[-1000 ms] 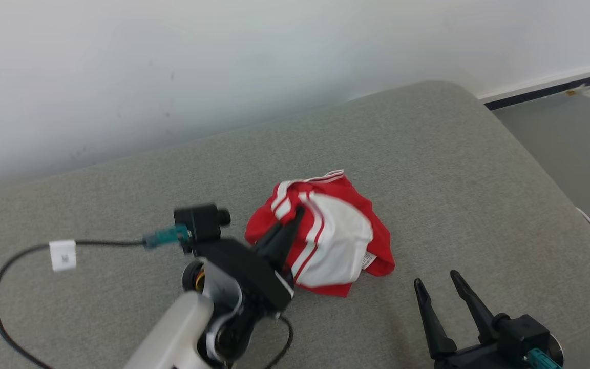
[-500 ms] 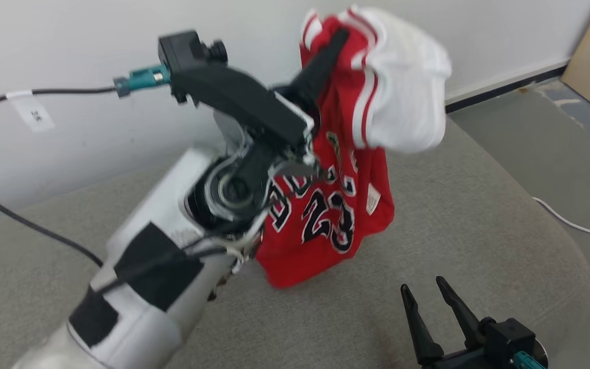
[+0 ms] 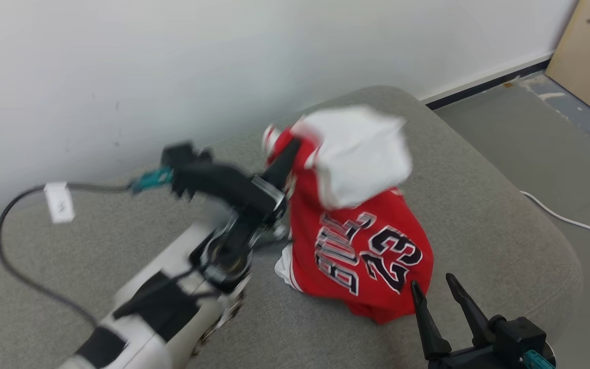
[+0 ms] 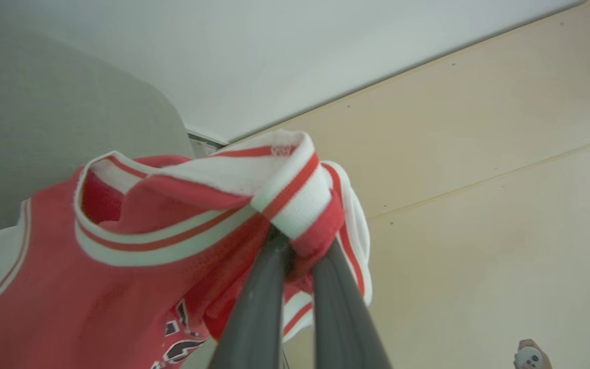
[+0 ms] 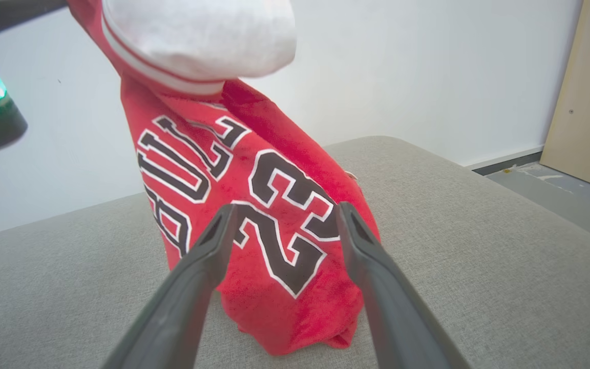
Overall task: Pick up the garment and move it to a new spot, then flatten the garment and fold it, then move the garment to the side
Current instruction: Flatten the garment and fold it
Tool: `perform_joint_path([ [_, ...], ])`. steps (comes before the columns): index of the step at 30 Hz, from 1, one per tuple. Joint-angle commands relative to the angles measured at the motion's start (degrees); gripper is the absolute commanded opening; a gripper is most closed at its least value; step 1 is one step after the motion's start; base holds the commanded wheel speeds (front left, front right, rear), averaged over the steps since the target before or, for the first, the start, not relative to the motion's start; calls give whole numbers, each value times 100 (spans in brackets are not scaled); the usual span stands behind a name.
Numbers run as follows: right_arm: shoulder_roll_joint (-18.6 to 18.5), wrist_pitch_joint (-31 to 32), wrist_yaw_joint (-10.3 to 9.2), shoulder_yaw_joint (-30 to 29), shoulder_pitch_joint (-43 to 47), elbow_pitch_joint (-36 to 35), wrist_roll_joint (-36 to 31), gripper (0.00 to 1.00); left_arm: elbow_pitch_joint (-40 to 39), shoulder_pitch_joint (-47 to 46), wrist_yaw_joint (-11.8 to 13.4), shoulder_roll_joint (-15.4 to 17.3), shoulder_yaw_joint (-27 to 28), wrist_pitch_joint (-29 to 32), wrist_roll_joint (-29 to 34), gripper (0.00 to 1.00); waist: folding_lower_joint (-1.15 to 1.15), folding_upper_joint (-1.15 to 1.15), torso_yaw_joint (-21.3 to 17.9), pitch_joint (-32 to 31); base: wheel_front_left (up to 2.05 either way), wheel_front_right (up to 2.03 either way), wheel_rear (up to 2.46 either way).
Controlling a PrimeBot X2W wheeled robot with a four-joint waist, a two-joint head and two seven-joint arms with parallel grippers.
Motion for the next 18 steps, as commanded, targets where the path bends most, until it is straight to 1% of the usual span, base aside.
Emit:
perform_joint_path([
  [1, 22, 2, 2, -10, 77, -8, -7, 100, 101, 354, -97, 300, -143, -37, 168, 0, 0, 0, 85, 47, 0, 0, 0],
  [4, 23, 2, 2, -42, 93, -25, -15, 100, 92, 969, -212, 798, -200, -284, 288, 0, 0, 0, 180, 79, 0, 0, 0],
  [7, -27, 2, 2, -90, 127, -26, -17, 100, 65, 1521, -354, 1328, 61, -754, 326, 0, 0, 0, 345, 92, 0, 0, 0],
  [9, -51, 2, 2, -100, 159, -28, -14, 100, 89, 1859, -394, 1602, 294, -949, 332, 0, 0, 0, 461, 94, 0, 0, 0],
  [10, -66, 3, 2, -103, 180, -27, -15, 100, 78, 2013, -402, 1681, 410, -997, 293, 0, 0, 0, 518, 95, 0, 0, 0],
  [11, -66, 3, 2, -103, 180, -27, -15, 100, 78, 2013, -402, 1681, 410, -997, 293, 0, 0, 0, 518, 95, 0, 0, 0],
  [13, -86, 3, 2, -112, 209, -38, -17, 100, 38, 2308, -431, 1851, 662, -1046, 218, 0, 0, 0, 627, 94, 0, 0, 0],
  [16, -103, 2, 2, -96, 219, -56, -15, 100, -64, 2748, -370, 2035, 951, -1085, 141, 0, 0, 0, 771, 109, 0, 0, 0],
  [17, -112, 2, 2, -93, 221, -60, -9, 100, -97, 2893, -320, 2071, 998, -1092, 153, 2, 0, 0, 817, 113, 0, 0, 0],
  [18, -124, 3, 2, -79, 220, -60, -9, 100, -128, 3022, -291, 2121, 1030, -1089, 212, 27, 0, 0, 851, 115, 0, 0, 0],
])
